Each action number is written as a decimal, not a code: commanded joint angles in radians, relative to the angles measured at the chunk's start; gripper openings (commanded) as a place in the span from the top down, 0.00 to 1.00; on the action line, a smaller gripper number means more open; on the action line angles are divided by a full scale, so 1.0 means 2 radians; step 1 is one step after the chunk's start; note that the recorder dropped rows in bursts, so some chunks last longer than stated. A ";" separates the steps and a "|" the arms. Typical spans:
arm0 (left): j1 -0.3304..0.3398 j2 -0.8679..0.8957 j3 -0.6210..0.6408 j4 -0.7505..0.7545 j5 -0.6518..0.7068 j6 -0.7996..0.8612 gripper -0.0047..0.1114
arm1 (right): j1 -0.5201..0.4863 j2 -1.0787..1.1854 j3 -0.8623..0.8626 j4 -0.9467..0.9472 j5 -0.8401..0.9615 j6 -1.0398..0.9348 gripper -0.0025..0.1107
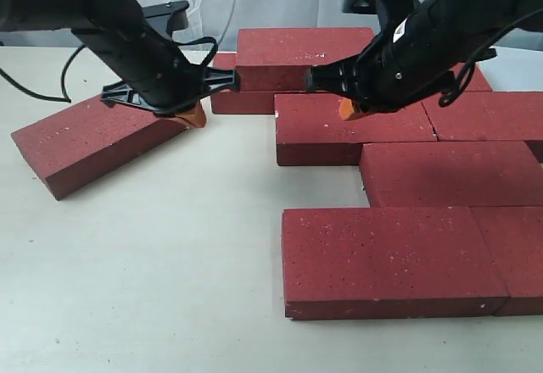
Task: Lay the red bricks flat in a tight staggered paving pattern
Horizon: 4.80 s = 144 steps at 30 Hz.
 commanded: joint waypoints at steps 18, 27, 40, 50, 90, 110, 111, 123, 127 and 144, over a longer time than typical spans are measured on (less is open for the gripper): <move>0.002 -0.214 0.156 0.130 -0.034 -0.083 0.96 | 0.018 -0.082 -0.001 0.041 0.141 -0.017 0.99; 0.002 -0.214 0.189 0.205 0.004 -0.135 0.96 | 0.060 -0.115 0.010 0.031 0.173 -0.029 0.99; 0.002 -0.220 0.189 0.173 -0.007 -0.133 0.96 | 0.069 -0.129 0.162 -0.019 0.045 -0.029 0.99; 0.018 -0.194 0.189 0.181 -0.046 -0.133 0.96 | 0.055 -0.122 0.178 0.007 -0.024 -0.025 0.99; 0.120 0.070 0.076 0.183 -0.138 -0.122 0.96 | -0.012 -0.073 0.178 0.021 -0.073 -0.026 0.99; 0.120 0.051 0.076 -0.077 0.104 0.250 0.96 | -0.012 -0.073 0.178 0.007 -0.061 -0.029 0.99; 0.119 0.050 0.076 -0.082 0.114 0.258 0.96 | -0.012 -0.073 0.178 0.007 -0.061 -0.029 0.99; 0.054 0.036 0.111 -0.085 0.126 0.299 0.96 | -0.012 -0.073 0.178 0.008 -0.060 -0.029 0.99; 0.038 0.036 0.112 -0.086 0.121 0.317 0.96 | -0.012 -0.073 0.178 0.008 -0.060 -0.029 0.99; 0.034 -0.054 0.110 -0.043 0.093 0.360 0.96 | -0.012 -0.073 0.178 0.053 -0.087 -0.050 0.99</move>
